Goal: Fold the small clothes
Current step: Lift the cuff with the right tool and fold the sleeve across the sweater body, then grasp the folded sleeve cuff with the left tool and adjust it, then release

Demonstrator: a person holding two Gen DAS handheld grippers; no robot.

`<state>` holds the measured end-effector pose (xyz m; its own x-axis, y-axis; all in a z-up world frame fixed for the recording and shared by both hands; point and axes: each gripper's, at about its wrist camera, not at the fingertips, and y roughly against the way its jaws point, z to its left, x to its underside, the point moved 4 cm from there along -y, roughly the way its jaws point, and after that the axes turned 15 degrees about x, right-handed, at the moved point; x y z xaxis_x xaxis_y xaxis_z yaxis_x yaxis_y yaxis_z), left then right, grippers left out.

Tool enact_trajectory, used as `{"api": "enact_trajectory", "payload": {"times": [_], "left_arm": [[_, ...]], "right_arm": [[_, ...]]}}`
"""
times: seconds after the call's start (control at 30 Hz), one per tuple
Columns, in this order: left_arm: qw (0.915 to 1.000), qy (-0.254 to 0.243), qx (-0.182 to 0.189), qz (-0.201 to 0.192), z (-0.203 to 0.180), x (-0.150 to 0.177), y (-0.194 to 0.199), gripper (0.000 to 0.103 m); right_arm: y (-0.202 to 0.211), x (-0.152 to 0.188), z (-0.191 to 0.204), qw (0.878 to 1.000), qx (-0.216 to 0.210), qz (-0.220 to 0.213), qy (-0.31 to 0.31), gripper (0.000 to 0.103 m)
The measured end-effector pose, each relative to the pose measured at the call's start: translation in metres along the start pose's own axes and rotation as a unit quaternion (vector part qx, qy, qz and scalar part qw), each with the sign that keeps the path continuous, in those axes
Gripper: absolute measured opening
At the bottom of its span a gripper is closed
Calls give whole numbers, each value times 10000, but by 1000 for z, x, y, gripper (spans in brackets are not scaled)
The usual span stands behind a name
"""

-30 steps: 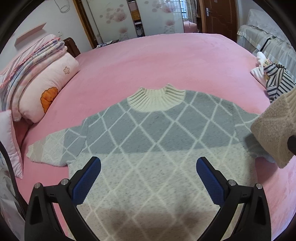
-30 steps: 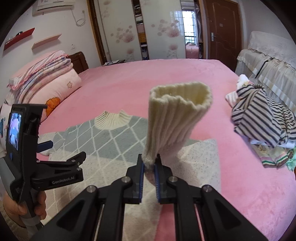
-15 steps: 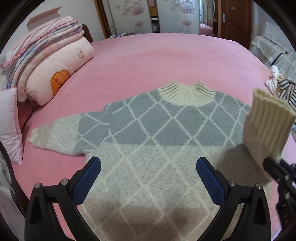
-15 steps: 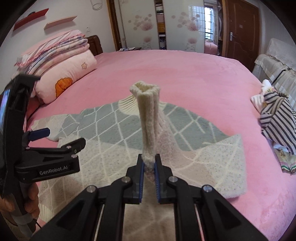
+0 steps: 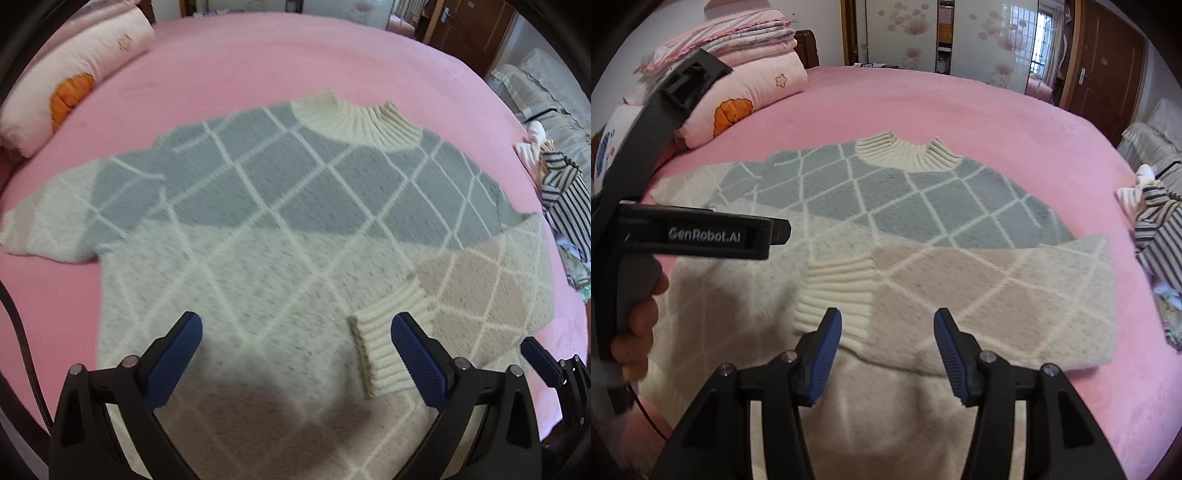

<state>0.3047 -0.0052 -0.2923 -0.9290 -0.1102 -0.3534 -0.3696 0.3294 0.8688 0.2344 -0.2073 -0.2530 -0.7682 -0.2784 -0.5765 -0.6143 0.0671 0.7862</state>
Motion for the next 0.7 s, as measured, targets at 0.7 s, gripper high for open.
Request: {"api": "enact_trajectory", "payload": {"times": [0.7], "left_arm": [[9813,396,1834,432,-30,35,-43,63]], "right_arm": [[-5,45,-101,9908,752,305,-1084,52]]}}
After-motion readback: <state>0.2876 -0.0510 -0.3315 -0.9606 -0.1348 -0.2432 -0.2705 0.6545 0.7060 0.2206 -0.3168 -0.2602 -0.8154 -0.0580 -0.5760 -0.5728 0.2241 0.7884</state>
